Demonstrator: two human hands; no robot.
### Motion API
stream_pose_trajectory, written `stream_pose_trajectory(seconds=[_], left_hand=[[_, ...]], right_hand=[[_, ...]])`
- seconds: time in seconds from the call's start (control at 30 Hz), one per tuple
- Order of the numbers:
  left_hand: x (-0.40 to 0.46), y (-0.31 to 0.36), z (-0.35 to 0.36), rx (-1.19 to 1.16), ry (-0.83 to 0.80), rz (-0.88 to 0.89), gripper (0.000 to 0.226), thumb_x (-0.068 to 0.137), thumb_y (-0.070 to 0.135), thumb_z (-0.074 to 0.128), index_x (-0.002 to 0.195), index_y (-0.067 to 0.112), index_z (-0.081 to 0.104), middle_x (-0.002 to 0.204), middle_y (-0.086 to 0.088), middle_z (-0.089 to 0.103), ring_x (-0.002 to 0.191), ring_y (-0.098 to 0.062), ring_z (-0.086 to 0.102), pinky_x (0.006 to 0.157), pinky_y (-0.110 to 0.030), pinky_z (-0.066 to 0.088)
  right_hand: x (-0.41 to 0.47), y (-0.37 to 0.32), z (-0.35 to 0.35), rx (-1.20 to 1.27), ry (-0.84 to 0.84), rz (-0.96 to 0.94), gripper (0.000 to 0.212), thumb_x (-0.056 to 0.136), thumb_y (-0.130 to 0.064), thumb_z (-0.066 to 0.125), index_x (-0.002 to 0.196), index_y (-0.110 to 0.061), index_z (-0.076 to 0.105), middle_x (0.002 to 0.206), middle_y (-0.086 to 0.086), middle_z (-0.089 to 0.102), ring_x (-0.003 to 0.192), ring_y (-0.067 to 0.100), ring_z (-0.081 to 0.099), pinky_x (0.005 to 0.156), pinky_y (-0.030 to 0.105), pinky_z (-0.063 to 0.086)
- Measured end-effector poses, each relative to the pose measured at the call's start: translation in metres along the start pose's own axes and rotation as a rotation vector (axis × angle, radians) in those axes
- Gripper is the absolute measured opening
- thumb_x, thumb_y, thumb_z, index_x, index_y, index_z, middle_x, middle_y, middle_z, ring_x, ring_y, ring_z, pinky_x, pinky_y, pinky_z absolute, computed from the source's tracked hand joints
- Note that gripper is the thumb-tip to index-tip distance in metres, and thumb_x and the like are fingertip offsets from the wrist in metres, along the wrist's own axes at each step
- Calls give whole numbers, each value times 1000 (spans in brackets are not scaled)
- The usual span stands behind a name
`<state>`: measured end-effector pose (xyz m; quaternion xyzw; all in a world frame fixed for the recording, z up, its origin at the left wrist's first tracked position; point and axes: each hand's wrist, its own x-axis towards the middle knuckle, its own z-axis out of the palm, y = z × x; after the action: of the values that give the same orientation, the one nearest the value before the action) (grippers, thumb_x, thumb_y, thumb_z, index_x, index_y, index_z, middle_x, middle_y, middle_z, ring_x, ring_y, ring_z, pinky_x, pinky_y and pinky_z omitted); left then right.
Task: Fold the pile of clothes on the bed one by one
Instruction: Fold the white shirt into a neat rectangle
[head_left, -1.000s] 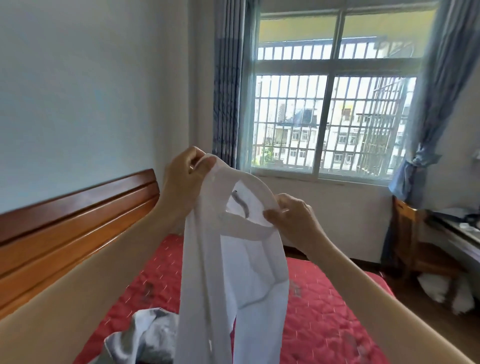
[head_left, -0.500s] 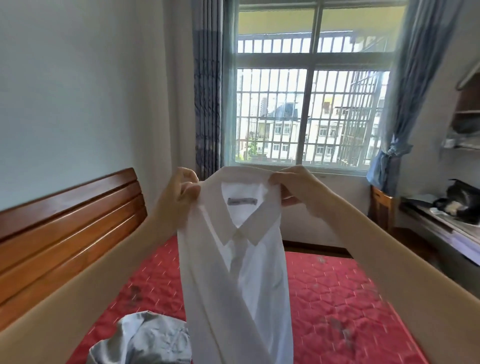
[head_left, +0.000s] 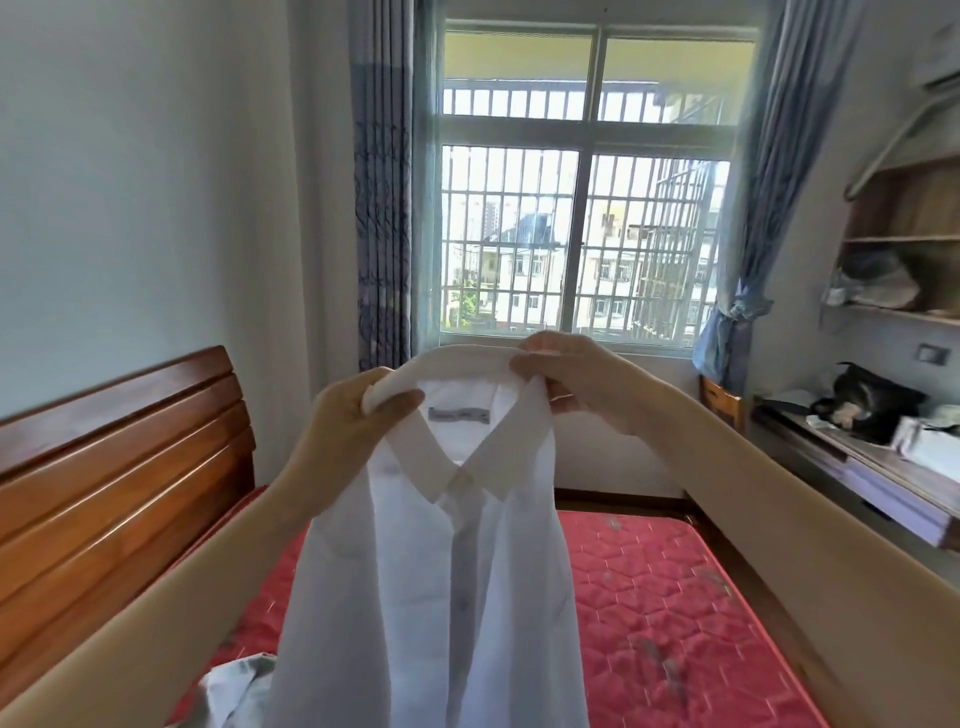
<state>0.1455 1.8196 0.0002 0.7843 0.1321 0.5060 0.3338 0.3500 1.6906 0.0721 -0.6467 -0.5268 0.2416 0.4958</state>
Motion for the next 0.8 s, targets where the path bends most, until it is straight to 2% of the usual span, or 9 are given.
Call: stream_pose_trajectory(seconds=[0.07,0.13,0.23,0.3,0.47,0.5,0.6,0.7,0.8], left_hand=[[8,1,-4,67,54,30,10,88,16,67,77,18,66,74,-5,56,61,4,51,57,-6,40],[16,2,-8,81,67,7,10,87,12,68,76,11,68,77,-4,56,62,2,49,56,-7,39],[25,4,-13,70,61,-33,12,84,14,71,73,14,70,61,5,58,52,-1,47,50,-9,36],[31,8,-16,69,36,-18,15,84,11,71,73,21,71,57,12,61,53,1,52,51,-8,39],[37,15,-26,160,-18,-1,11,84,19,72,77,27,68,63,20,67,55,4,61,49,-5,41],[36,13,-27,207,-19,-13,9,84,24,71,76,27,68,61,20,67,53,4,61,48,-6,41],[33,5,-19,320,-34,-85,16,86,29,70,72,22,70,56,11,66,49,2,59,47,-9,42],[27,-1,-1,329,-16,-201,25,88,29,68,69,13,70,59,4,66,51,-6,57,52,-20,45],[19,2,17,261,43,-250,31,91,31,63,74,7,73,66,-6,70,60,-20,63,61,-37,51]], right_hand=[[-2,7,-2,46,-104,-32,19,95,-28,60,113,-23,63,89,-1,66,78,13,63,73,25,54],[-4,15,-2,85,-163,-57,36,91,-31,61,123,-17,61,101,4,68,88,17,64,79,26,53],[-8,25,-3,75,-233,-110,49,76,-22,75,122,-12,63,111,11,70,100,26,67,89,33,54],[-11,32,-3,51,-264,-153,39,74,-9,78,112,-13,69,107,6,73,100,23,69,85,30,55],[-11,46,2,38,-16,-229,16,80,-6,74,93,2,72,87,5,71,80,15,65,77,27,54],[-9,47,3,-15,41,-219,7,81,-9,75,84,-3,72,79,1,68,74,13,60,72,28,51],[1,51,12,-338,282,-123,16,79,-24,77,68,-23,67,66,-7,60,68,14,53,69,35,44],[4,45,31,-527,505,-45,12,75,-28,75,70,-22,67,66,-9,60,69,14,58,59,25,39],[3,35,55,-531,575,-94,11,73,-26,71,67,-21,63,62,-14,56,59,5,52,51,19,31]])
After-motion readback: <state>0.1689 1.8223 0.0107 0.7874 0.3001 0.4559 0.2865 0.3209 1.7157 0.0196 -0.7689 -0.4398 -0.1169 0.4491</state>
